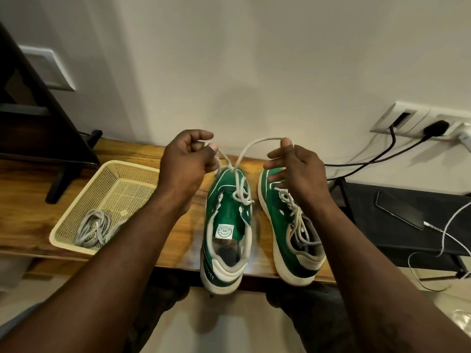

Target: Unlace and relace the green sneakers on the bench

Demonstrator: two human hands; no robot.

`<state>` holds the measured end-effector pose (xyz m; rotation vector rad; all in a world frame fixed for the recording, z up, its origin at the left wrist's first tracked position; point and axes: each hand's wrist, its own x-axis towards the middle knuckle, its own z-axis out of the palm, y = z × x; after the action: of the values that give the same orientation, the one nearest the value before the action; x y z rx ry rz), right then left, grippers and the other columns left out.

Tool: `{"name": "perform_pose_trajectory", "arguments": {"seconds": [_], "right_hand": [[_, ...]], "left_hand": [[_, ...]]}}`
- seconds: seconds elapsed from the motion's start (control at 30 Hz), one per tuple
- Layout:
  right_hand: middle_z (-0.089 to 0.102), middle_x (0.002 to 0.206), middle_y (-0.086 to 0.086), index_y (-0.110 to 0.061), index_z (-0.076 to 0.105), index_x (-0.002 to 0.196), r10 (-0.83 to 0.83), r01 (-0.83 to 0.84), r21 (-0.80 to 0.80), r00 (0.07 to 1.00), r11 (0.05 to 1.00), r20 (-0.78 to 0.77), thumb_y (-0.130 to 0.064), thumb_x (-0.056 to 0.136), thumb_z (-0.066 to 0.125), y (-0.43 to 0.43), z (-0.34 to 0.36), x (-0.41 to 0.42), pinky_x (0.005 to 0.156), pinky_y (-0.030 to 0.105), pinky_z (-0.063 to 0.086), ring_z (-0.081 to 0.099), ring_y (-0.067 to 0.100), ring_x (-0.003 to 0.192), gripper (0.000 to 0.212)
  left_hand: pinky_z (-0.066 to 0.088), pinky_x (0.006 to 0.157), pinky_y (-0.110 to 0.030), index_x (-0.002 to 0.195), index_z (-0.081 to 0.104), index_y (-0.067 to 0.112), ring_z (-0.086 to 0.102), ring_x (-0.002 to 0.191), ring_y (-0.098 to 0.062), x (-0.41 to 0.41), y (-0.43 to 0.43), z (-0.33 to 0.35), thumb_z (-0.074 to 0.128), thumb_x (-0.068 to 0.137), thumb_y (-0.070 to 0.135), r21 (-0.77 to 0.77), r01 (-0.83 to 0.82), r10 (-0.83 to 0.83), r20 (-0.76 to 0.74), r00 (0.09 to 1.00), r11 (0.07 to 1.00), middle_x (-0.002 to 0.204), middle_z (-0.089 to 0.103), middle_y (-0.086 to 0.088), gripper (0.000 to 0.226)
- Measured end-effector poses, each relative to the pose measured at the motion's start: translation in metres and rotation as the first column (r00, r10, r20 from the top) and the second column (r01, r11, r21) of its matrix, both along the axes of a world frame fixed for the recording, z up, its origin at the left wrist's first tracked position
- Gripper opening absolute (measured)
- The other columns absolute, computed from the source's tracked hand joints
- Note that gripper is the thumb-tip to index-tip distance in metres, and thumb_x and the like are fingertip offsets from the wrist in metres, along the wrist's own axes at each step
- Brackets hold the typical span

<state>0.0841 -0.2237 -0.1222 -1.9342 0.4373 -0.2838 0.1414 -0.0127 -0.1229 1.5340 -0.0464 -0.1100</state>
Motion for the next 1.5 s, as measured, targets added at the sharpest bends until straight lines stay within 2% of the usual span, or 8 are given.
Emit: {"name": "perform_pose_trajectory", "arguments": {"seconds": [0.1, 0.2, 0.3, 0.5, 0.63, 0.73, 1.0, 1.5], "right_hand": [[0.078, 0.103, -0.002, -0.024, 0.071, 0.112, -0.099, 0.097, 0.075, 0.995, 0.992, 0.025, -0.056, 0.11, 0.038, 0.0, 0.0, 0.001, 0.075, 0.047, 0.063, 0.077, 0.026, 0.077, 0.046], [0.076, 0.103, -0.004, -0.027, 0.072, 0.102, -0.105, 0.102, -0.166, 0.994, 0.981, -0.012, -0.067, 0.103, 0.035, 0.002, -0.002, 0.0, 0.082, 0.054, 0.062, 0.076, 0.021, 0.079, 0.054], [0.075, 0.104, -0.003, -0.025, 0.078, 0.083, -0.144, 0.135, -0.29, 0.99, 0.947, -0.009, -0.062, 0.105, 0.042, 0.003, -0.003, 0.001, 0.091, 0.045, 0.056, 0.07, 0.015, 0.096, 0.056], [0.074, 0.122, -0.007, -0.027, 0.077, 0.066, -0.127, 0.103, 0.116, 0.967, 0.988, 0.221, -0.039, 0.101, 0.054, 0.007, 0.001, 0.005, 0.108, 0.047, 0.047, 0.063, 0.007, 0.123, 0.043], [0.077, 0.093, 0.007, -0.01, 0.062, 0.07, -0.15, -0.064, 0.637, 0.95, 0.768, 0.276, -0.019, 0.102, 0.056, 0.005, 0.014, 0.004, 0.076, 0.032, 0.051, 0.074, 0.022, 0.088, 0.034], [0.072, 0.08, 0.004, -0.011, 0.067, 0.086, 0.011, -0.062, 0.388, 0.991, 0.92, 0.132, -0.032, 0.102, 0.064, 0.006, 0.008, 0.0, 0.059, 0.024, 0.045, 0.061, 0.007, 0.062, 0.026], [0.077, 0.091, -0.006, -0.03, 0.062, 0.111, 0.171, -0.358, -0.404, 0.887, 0.842, -0.428, -0.023, 0.096, 0.055, 0.013, -0.036, 0.004, 0.075, 0.036, 0.058, 0.069, 0.015, 0.083, 0.018], [0.072, 0.085, -0.007, -0.029, 0.071, 0.087, 0.152, -0.317, -0.465, 0.922, 0.827, -0.357, -0.023, 0.09, 0.067, 0.011, -0.054, 0.004, 0.063, 0.026, 0.048, 0.065, 0.014, 0.079, 0.009]], "left_hand": [[0.058, 0.099, -0.04, 0.136, 0.064, 0.025, 0.068, 0.119, -0.015, 0.007, 0.004, 0.005, 0.064, 0.097, -0.005, -0.132, 0.161, -0.153, 0.068, 0.986, 0.978, 0.132, 0.069, 0.003, 0.049], [0.053, 0.093, -0.032, 0.141, 0.06, 0.043, 0.061, 0.109, -0.006, 0.006, 0.005, 0.006, 0.075, 0.095, 0.017, 0.365, 0.129, -0.164, 0.068, 0.984, 0.922, 0.134, 0.059, 0.021, 0.055], [0.048, 0.1, -0.033, 0.137, 0.065, 0.032, 0.06, 0.124, -0.022, 0.002, 0.005, -0.011, 0.081, 0.088, 0.032, 0.777, 0.169, -0.182, -0.071, 0.981, 0.606, 0.142, 0.062, 0.005, 0.051], [0.056, 0.086, -0.032, 0.105, 0.078, 0.031, 0.068, 0.097, -0.011, -0.012, -0.016, -0.025, 0.075, 0.092, 0.04, 0.768, 0.32, -0.345, -0.138, 0.929, 0.554, 0.105, 0.077, 0.009, 0.016], [0.057, 0.092, -0.04, 0.122, 0.073, 0.036, 0.058, 0.116, -0.027, -0.027, -0.028, -0.046, 0.059, 0.09, 0.033, 0.881, 0.343, -0.406, -0.197, 0.892, 0.327, 0.119, 0.067, -0.008, 0.034], [0.054, 0.086, -0.038, 0.125, 0.07, 0.039, 0.054, 0.117, -0.033, -0.028, -0.029, -0.054, 0.06, 0.09, 0.034, 0.913, 0.333, -0.402, -0.221, 0.889, 0.234, 0.119, 0.059, -0.011, 0.036], [0.056, 0.08, -0.032, 0.084, 0.081, 0.024, 0.072, 0.087, -0.019, -0.024, -0.025, -0.057, 0.068, 0.09, 0.022, 0.577, 0.371, -0.201, -0.339, 0.919, 0.727, 0.087, 0.078, 0.004, 0.015], [0.065, 0.082, -0.047, 0.088, 0.079, 0.01, 0.077, 0.086, -0.03, -0.032, -0.035, -0.066, 0.077, 0.08, -0.009, 0.285, 0.264, -0.087, -0.509, 0.856, 0.921, 0.086, 0.079, -0.009, 0.021]]}}
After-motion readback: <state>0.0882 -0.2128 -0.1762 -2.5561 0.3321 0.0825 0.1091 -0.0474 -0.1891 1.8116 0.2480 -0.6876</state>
